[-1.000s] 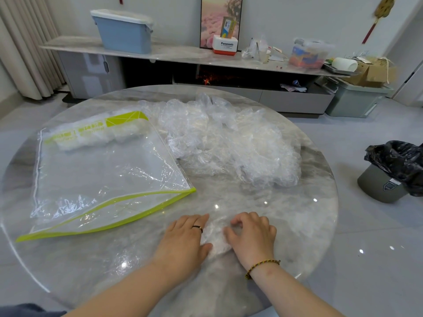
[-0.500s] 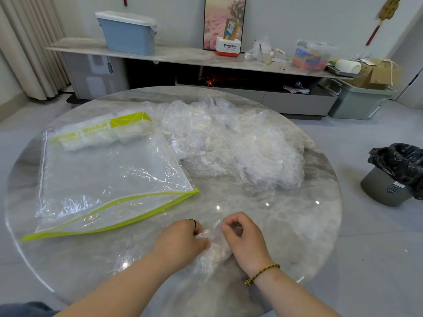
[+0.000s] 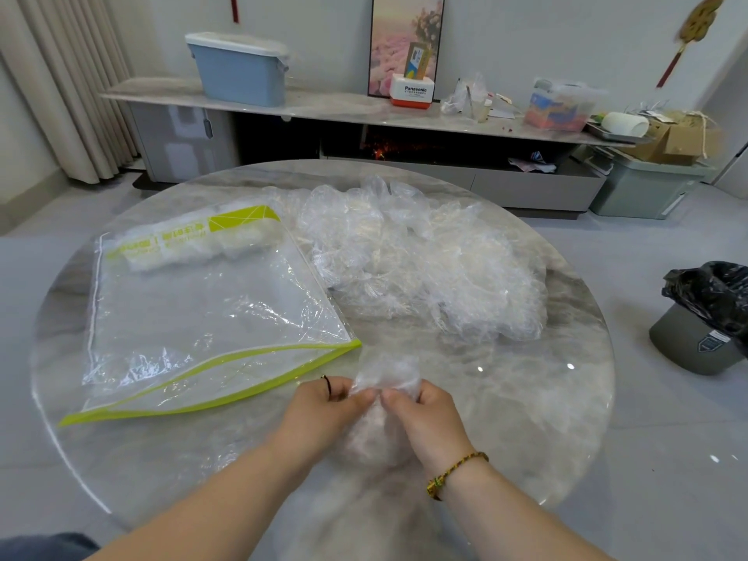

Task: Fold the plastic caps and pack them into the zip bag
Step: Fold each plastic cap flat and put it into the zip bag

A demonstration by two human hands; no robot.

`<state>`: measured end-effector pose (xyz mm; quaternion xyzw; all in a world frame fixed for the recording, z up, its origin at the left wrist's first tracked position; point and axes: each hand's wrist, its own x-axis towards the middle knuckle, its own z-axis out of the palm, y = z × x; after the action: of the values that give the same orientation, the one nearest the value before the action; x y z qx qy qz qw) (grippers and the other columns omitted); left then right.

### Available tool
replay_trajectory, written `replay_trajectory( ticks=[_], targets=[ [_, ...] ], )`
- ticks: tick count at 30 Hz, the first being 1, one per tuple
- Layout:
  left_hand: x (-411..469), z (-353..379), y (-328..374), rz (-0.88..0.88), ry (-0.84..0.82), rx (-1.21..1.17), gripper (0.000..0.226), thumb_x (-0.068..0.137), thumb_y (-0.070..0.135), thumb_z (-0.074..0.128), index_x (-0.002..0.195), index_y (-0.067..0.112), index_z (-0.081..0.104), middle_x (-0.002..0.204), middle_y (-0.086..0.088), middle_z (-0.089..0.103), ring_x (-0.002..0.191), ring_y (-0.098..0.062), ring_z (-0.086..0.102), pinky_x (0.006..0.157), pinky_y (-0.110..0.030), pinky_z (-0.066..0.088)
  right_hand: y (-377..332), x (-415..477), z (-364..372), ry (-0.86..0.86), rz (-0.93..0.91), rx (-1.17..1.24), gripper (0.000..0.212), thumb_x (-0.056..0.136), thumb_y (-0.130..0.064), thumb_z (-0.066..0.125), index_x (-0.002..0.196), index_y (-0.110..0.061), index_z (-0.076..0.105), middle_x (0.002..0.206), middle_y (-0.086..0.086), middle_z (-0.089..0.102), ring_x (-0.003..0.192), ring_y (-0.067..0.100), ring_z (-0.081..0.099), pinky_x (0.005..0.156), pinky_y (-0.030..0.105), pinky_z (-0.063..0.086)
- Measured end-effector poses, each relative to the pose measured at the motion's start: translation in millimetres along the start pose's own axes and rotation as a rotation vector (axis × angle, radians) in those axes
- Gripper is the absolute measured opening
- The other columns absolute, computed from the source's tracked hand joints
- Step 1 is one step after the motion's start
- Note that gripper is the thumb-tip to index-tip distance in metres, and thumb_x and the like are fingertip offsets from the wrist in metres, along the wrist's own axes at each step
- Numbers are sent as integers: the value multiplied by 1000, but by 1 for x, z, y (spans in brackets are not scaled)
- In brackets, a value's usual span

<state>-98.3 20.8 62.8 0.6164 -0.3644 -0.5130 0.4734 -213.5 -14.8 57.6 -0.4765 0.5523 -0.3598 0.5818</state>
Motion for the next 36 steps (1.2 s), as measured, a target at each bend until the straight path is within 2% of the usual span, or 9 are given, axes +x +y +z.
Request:
replay_trajectory(
  ticks=[4,9,12,14,17,22,27,31,36],
  targets=[
    [-4,-21,16,92,124,181,26,88,13,59,64,22,61,45,12,56,49,3,51,45,-5,34,-16,15,5,157,-58,-46,40,84,0,58,53,-14,38,53,-2,39,50,11,36,42,14,31],
    [-7,-76,29,407,442,919,8,80,24,69,83,30,65,73,19,54,79,-14,55,62,-22,38,-25,19,24,57,-50,-10,34,86,1,55,57,-12,42,56,-1,42,45,5,41,41,11,34],
    [-5,-110,22,524,506,1311,50,45,19,92,90,10,72,84,-2,66,76,-30,65,62,-35,49,-24,18,36,-15,-39,-30,34,85,0,55,57,-13,42,55,-2,42,40,2,40,40,10,34],
    [-8,-121,20,303,446,1429,64,66,29,80,124,14,57,123,-5,54,109,-29,55,85,-37,43,-25,17,43,-53,-48,-49,30,86,0,54,60,-12,45,57,-1,46,46,5,44,41,9,36],
    [-8,-140,13,176,478,1459,56,92,37,47,143,29,26,148,9,23,132,-14,32,98,-23,31,-25,17,52,-98,-63,-65,21,86,0,54,67,-10,51,62,1,50,56,12,46,45,10,39],
    [-7,-156,11,142,583,1233,32,99,26,36,125,31,54,131,14,50,119,-12,47,84,-24,41,-23,16,65,-135,-94,-107,12,85,0,54,76,-6,52,68,5,50,59,12,46,46,11,38],
    [-17,-144,13,392,636,1053,31,97,26,44,124,29,58,125,11,58,118,-14,52,82,-28,44,-18,9,80,-188,-295,-307,41,85,0,54,56,-15,31,53,-4,30,42,2,32,44,14,27],
    [-30,-134,16,677,613,1105,36,81,32,41,95,24,73,87,6,72,82,-12,65,51,-26,51,-11,3,89,-209,-485,-646,10,92,-10,46,83,-13,42,60,-6,35,64,17,39,58,26,26],
    [-48,-119,12,755,535,1055,36,80,34,40,92,26,72,83,16,70,93,-9,47,43,-7,33,-18,-6,100,-223,-471,-683,15,94,-7,42,98,-17,52,86,5,59,91,21,56,68,19,34]
  ],
)
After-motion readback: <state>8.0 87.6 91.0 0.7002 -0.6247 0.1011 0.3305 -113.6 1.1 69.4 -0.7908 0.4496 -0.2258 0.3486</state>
